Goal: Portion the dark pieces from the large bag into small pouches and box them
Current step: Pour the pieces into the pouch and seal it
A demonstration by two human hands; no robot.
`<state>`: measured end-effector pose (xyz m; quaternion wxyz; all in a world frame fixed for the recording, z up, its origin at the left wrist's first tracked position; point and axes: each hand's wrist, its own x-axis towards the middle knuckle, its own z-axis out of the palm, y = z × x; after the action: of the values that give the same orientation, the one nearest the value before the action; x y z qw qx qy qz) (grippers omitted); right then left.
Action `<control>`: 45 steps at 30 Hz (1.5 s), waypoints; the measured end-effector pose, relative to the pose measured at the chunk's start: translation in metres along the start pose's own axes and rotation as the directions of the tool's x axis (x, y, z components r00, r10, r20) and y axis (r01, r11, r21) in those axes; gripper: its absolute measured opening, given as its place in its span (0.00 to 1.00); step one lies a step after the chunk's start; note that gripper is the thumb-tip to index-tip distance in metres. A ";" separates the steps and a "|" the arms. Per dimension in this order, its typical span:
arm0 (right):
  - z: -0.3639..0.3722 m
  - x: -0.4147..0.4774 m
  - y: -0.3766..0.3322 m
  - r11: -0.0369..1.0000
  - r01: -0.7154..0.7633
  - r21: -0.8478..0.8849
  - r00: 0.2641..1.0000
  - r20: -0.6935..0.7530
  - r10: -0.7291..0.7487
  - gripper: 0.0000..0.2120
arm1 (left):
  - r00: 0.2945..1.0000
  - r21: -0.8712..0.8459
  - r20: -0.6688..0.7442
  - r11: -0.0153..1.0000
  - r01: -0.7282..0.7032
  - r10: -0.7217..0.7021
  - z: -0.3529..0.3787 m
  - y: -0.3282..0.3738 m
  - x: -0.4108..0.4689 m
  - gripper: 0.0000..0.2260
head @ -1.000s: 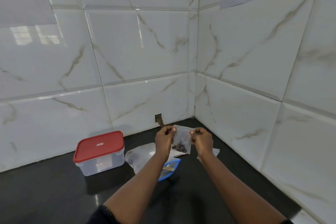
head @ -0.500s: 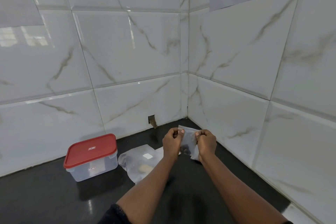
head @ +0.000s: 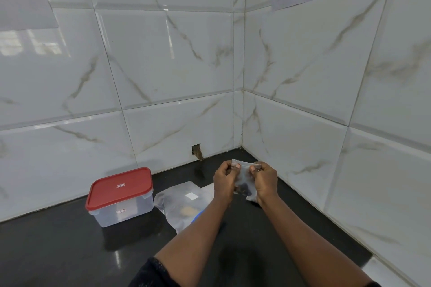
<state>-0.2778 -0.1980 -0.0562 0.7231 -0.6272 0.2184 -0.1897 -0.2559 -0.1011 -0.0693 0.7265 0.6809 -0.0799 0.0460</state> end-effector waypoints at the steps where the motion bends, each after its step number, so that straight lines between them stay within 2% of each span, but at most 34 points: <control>1: 0.002 -0.001 0.000 1.000 0.007 -0.017 1.000 -0.002 -0.007 0.15 | 1.000 0.003 0.010 1.000 0.007 -0.007 -0.002 -0.001 -0.001 0.05; 5: 0.005 0.000 0.003 0.998 0.036 -0.046 0.998 0.049 -0.034 0.13 | 1.000 0.031 0.000 0.999 0.019 -0.019 -0.006 -0.002 -0.001 0.05; 8: 0.007 0.001 0.007 0.999 0.004 -0.037 0.991 0.132 0.001 0.08 | 0.999 0.082 -0.026 0.996 0.037 -0.035 -0.009 0.000 0.000 0.06; 12: 0.008 0.001 0.005 0.997 -0.006 -0.076 0.982 0.189 0.020 0.08 | 0.999 0.162 0.004 0.986 0.034 -0.035 -0.013 -0.001 0.002 0.02; 15: 0.007 0.004 0.006 0.998 -0.022 -0.051 0.991 0.132 0.028 0.12 | 0.997 0.168 0.052 0.985 0.047 -0.057 -0.013 0.000 0.004 0.04; 18: 0.006 0.010 0.011 0.997 -0.082 0.011 0.990 0.113 0.080 0.10 | 0.997 0.095 0.055 0.994 0.052 -0.058 -0.016 0.001 0.004 0.03; 21: 0.004 0.015 0.015 0.994 -0.096 -0.051 0.987 0.122 0.101 0.10 | 0.996 0.126 0.057 0.990 0.060 -0.067 -0.020 -0.008 0.009 0.08; 24: 0.000 0.021 0.019 0.988 -0.032 -0.153 0.993 0.108 0.049 0.15 | 0.994 0.115 0.052 0.989 0.092 -0.098 -0.018 -0.015 0.011 0.10; 29: -0.015 0.027 0.021 0.966 0.021 -0.257 0.999 0.038 -0.012 0.11 | 0.990 0.023 0.003 0.990 0.140 -0.140 -0.013 -0.019 0.016 0.02; 33: -0.022 0.035 0.021 0.966 0.012 -0.258 0.998 0.061 0.004 0.13 | 0.983 0.116 -0.058 0.976 0.182 -0.177 -0.004 -0.025 0.029 0.08; 36: -0.024 0.044 0.024 0.980 -0.031 -0.197 0.999 0.010 0.034 0.15 | 0.981 0.167 -0.080 0.967 0.191 -0.179 0.005 -0.032 0.039 0.12; 41: -0.031 0.065 0.033 0.980 -0.148 -0.132 0.989 -0.033 0.145 0.09 | 0.986 0.241 -0.029 0.956 0.165 -0.163 0.015 -0.042 0.052 0.06; 45: -0.038 0.080 0.048 0.953 -0.172 -0.250 0.985 -0.044 0.166 0.12 | 0.986 0.384 0.031 0.913 0.137 -0.162 0.021 -0.058 0.063 0.07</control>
<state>-0.2324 -0.2665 -0.1147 0.6482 -0.6911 0.3019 -0.1049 -0.1852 -0.1283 -0.1140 0.5791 0.8141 -0.0398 -0.0163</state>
